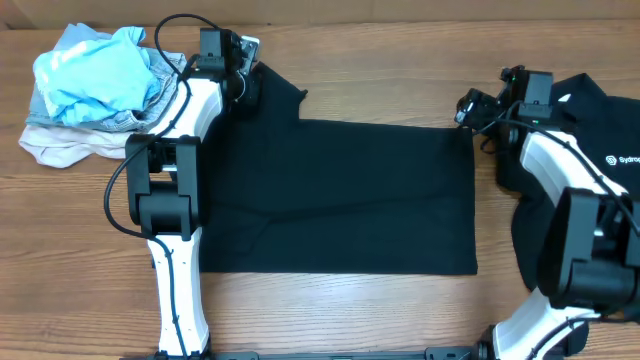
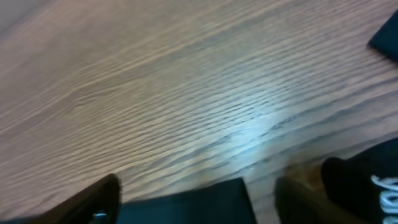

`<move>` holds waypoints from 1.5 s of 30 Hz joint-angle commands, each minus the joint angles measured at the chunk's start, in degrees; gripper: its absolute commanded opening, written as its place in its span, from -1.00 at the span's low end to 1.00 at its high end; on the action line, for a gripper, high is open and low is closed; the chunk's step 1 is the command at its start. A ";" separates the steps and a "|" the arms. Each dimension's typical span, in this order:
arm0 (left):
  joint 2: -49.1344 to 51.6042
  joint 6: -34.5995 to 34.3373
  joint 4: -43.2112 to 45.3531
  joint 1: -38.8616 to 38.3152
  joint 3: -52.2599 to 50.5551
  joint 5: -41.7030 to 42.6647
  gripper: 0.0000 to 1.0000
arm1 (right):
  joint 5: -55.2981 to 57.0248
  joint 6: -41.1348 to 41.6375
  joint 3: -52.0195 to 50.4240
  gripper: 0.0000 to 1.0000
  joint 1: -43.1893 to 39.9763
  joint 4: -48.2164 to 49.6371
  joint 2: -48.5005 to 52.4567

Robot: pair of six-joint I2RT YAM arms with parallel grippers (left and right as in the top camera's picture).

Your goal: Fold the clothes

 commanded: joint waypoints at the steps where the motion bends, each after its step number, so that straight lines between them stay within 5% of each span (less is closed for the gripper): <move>1: 0.57 -0.44 -2.60 0.33 1.11 0.94 -0.92 | 1.33 -0.85 -0.68 0.46 -0.31 1.05 2.71; 10: -6.10 -0.42 -7.19 0.39 1.18 0.96 -0.92 | -2.80 -5.79 -0.68 0.25 0.09 1.20 8.00; 17: -10.47 -0.42 -11.65 0.44 1.18 0.94 -0.92 | -3.65 -5.79 -0.59 -0.42 0.07 -0.83 8.04; 23: -12.92 -0.42 -18.10 0.61 1.18 -0.48 -0.92 | -6.21 -5.79 -0.55 -0.69 0.07 -1.57 6.38; 32: -16.96 -0.39 -26.23 0.61 1.18 -4.07 -0.92 | -6.23 -5.79 -0.55 -0.82 0.07 -4.57 -3.30; 45: -21.11 -0.42 -48.52 0.61 1.14 -4.81 -0.92 | -1.55 1.64 -0.55 -0.92 0.07 -24.37 -9.77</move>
